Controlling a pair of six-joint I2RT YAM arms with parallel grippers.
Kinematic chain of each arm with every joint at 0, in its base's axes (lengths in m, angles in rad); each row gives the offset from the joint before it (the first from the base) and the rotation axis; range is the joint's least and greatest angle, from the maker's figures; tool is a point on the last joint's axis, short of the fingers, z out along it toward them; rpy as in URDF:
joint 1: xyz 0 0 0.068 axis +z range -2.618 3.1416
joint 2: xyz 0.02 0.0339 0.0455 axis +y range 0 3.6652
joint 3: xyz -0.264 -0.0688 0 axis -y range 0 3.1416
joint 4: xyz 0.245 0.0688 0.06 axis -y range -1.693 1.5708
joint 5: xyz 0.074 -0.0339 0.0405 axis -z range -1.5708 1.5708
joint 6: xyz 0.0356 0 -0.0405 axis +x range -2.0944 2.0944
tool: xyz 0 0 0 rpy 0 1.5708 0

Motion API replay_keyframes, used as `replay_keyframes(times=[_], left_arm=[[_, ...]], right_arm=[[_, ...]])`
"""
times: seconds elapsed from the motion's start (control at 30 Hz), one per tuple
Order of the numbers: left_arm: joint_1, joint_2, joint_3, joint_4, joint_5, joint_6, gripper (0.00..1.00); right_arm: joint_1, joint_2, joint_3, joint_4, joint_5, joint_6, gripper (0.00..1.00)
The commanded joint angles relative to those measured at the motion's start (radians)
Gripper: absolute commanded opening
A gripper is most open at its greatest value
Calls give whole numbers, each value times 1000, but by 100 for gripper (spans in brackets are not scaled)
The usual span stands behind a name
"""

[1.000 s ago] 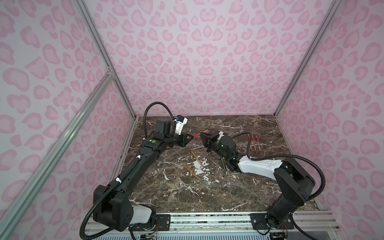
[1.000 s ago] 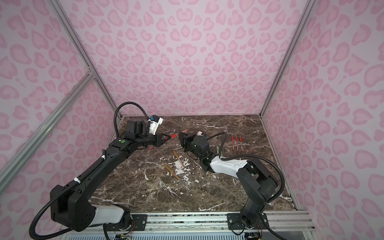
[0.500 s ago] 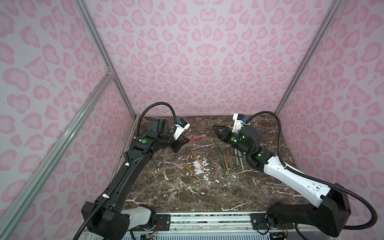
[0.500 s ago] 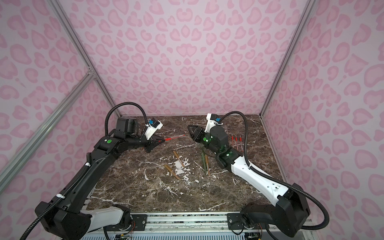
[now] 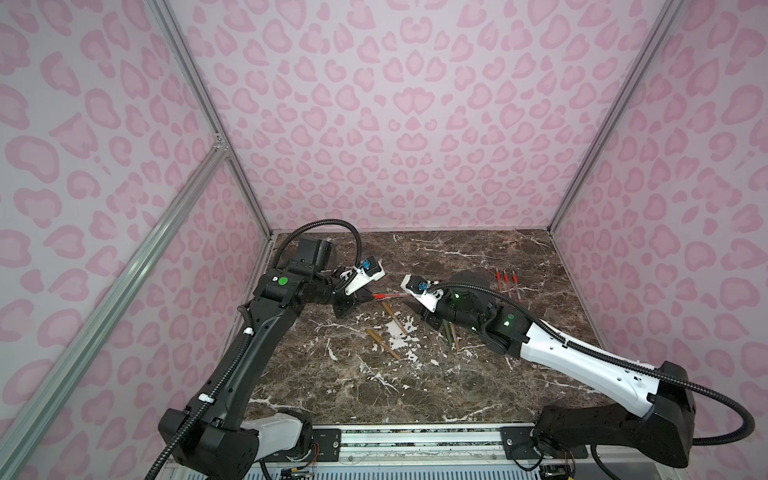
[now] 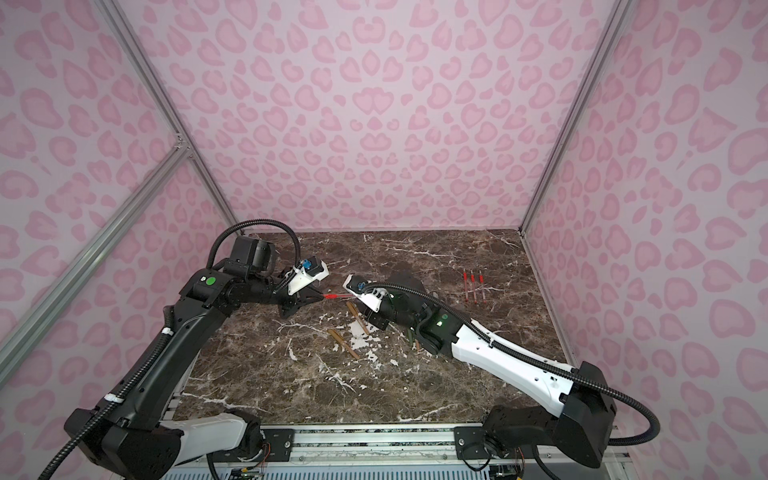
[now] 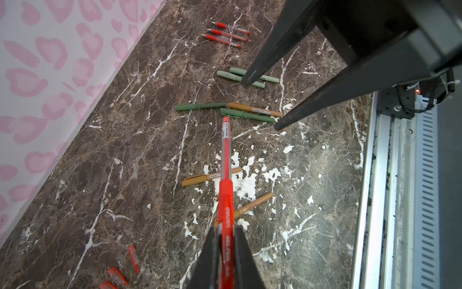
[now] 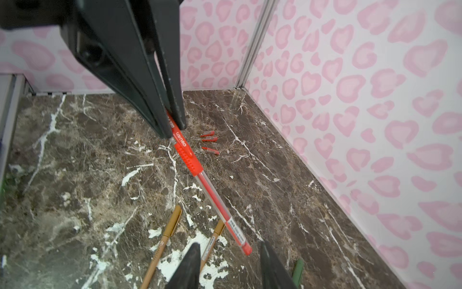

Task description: Open the pen caps

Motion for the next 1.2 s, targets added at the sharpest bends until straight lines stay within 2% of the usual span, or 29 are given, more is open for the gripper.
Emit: replay_keyframes(times=[0.0, 0.33, 0.4, 0.57, 0.6, 0.63, 0.73, 0.77, 0.83, 0.93, 1.0, 1.03, 1.07, 1.17], left_arm=[[0, 4, 13, -49, 37, 39, 4], [0, -23, -10, -64, 59, 61, 4], [0, -31, -18, -63, 70, 71, 4], [0, -28, -2, -73, 69, 63, 4], [0, -33, -2, -68, 69, 65, 6], [1, -37, -4, -62, 73, 61, 14], [21, -41, 2, -47, 105, 20, 45], [36, -47, 3, -37, 121, -2, 52], [63, -66, -4, 9, 157, -66, 60], [129, -89, -22, 100, 270, -194, 65], [196, -98, -67, 232, 376, -390, 66], [236, -106, -99, 329, 449, -527, 66], [269, -116, -148, 460, 516, -663, 66], [304, -137, -297, 833, 629, -1000, 66]], right_arm=[[7, 44, 20, 29, -21, -128, 40], [23, 170, 102, 16, -20, -174, 30], [23, 175, 100, 19, -16, -182, 25], [23, 174, 96, 7, -3, -164, 3], [23, 168, 90, 13, -3, -160, 0], [23, 161, 76, 28, -3, -157, 0], [23, 139, 28, 68, 6, -116, 0], [23, 132, 20, 68, -5, -94, 0], [24, 112, -6, 86, -35, -44, 0], [23, 82, -85, 201, -58, 84, 0], [24, 73, -126, 291, -75, 200, 0], [26, 69, -140, 335, -82, 269, 0], [30, 67, -152, 382, -76, 343, 0], [33, 69, -178, 510, -85, 546, 0]])
